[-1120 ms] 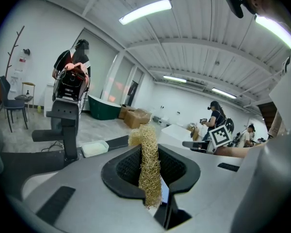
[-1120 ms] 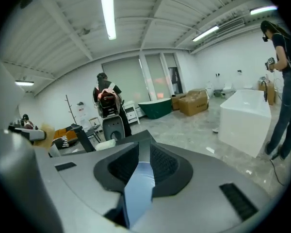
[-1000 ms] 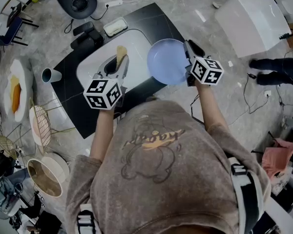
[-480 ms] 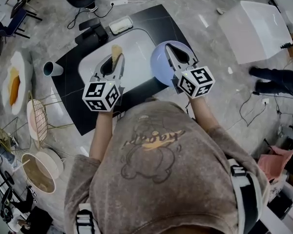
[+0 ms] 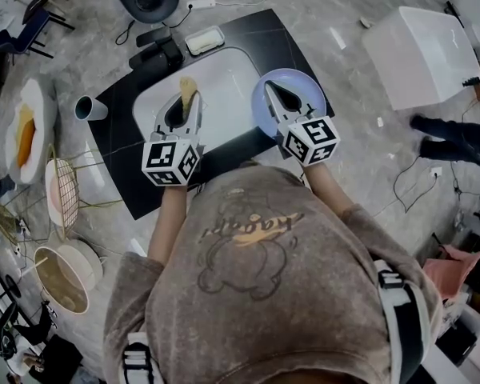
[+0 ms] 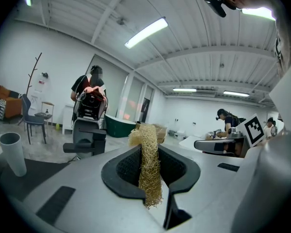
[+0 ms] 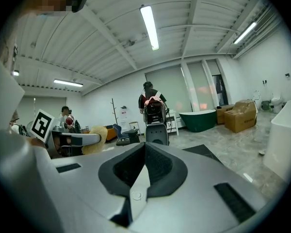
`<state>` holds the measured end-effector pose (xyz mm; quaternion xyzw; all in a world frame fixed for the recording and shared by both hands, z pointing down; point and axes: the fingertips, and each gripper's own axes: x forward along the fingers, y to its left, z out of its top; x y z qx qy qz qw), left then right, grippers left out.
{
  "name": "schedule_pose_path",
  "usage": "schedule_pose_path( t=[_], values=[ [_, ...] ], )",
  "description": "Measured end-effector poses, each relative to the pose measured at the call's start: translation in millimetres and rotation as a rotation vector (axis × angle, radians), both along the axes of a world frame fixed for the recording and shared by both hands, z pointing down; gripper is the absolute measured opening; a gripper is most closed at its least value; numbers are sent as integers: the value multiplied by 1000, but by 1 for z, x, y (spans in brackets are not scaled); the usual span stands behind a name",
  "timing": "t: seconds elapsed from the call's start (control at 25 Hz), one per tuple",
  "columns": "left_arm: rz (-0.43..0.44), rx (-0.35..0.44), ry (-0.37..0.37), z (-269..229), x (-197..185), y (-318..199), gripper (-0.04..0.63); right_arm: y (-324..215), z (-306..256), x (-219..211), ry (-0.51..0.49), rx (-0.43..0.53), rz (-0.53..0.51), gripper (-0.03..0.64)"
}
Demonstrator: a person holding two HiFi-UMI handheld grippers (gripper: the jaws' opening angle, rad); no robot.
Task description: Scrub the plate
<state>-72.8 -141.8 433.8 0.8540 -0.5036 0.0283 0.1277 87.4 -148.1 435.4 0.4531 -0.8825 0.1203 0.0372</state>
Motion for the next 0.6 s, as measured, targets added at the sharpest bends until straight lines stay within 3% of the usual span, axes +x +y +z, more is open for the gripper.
schedule_pose_path(
  t=[0.6],
  values=[
    [-41, -18, 8, 0, -8, 2, 78, -3, 8, 8, -9, -29, 13, -8]
  ],
)
